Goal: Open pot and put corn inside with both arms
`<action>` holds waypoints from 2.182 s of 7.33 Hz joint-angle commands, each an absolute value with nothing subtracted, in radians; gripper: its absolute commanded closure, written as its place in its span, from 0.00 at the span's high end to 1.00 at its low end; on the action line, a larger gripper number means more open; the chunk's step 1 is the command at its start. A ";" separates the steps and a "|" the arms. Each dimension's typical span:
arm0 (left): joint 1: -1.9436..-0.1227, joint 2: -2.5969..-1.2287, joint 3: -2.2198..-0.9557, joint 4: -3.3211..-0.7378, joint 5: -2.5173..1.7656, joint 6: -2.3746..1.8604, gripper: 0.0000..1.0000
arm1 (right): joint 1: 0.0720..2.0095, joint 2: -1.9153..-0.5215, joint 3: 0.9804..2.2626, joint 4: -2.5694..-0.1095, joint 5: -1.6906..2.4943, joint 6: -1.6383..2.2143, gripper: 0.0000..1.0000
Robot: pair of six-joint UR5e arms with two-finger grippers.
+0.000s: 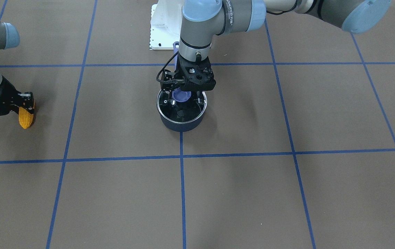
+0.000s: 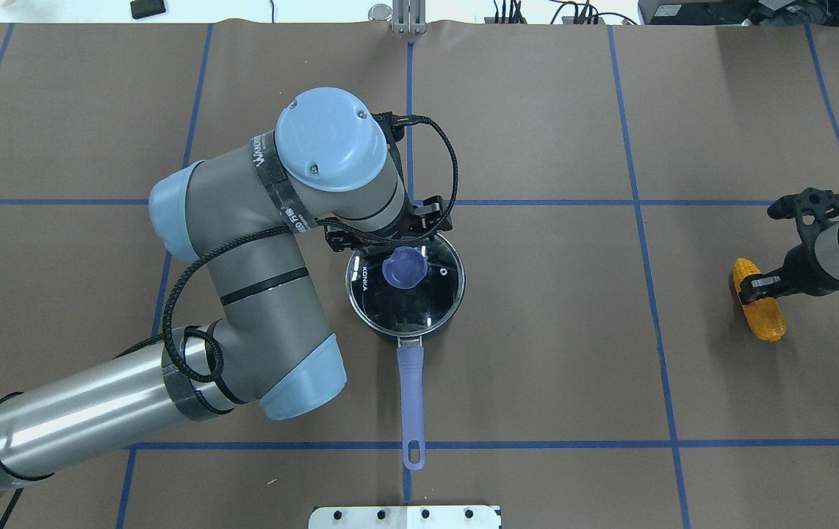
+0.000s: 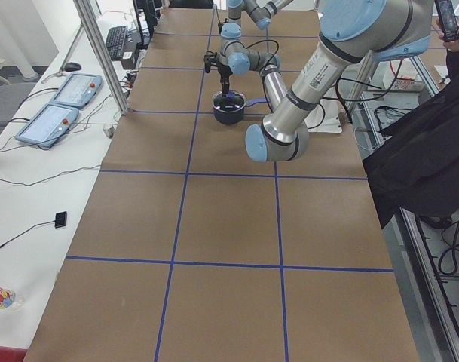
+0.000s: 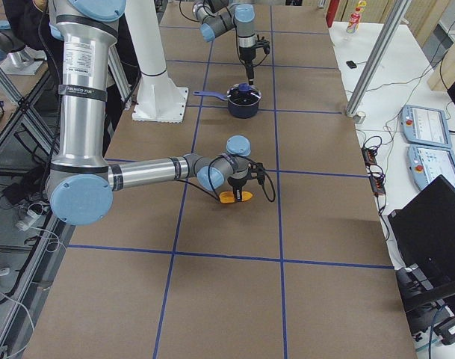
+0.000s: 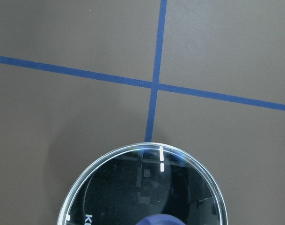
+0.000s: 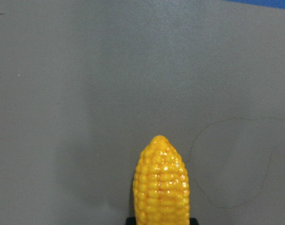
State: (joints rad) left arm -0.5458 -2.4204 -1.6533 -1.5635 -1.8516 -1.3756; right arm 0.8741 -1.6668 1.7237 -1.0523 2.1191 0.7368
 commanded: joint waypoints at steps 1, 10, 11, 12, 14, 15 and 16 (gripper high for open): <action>-0.545 -2.422 -1.625 -1.575 -1.852 -1.373 0.98 | 0.876 -1.660 1.736 -1.054 2.134 0.736 0.12; -0.483 -2.424 -1.615 -1.580 -1.805 -1.379 0.54 | 1.040 -1.552 1.756 -1.137 2.356 0.738 0.13; -0.483 -2.424 -1.617 -1.580 -1.807 -1.379 0.45 | 1.043 -1.536 1.759 -1.166 2.356 0.736 0.13; -0.485 -2.425 -1.624 -1.577 -1.809 -1.378 0.41 | 1.043 -1.523 1.761 -1.175 2.355 0.738 0.13; -0.494 -2.419 -1.669 -1.559 -1.816 -1.362 0.37 | 1.043 -1.487 1.763 -1.210 2.353 0.744 0.13; -0.518 -2.408 -1.722 -1.508 -1.824 -1.332 0.36 | 1.039 -1.430 1.763 -1.256 2.349 0.785 0.13; -0.550 -2.372 -1.791 -1.461 -1.863 -1.262 0.36 | 1.017 -1.377 1.763 -1.281 2.344 0.849 0.14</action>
State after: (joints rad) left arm -0.5155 -2.4054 -1.7134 -1.5176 -1.8290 -1.3288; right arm 1.0349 -1.4414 1.7622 -1.2414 2.3493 0.7855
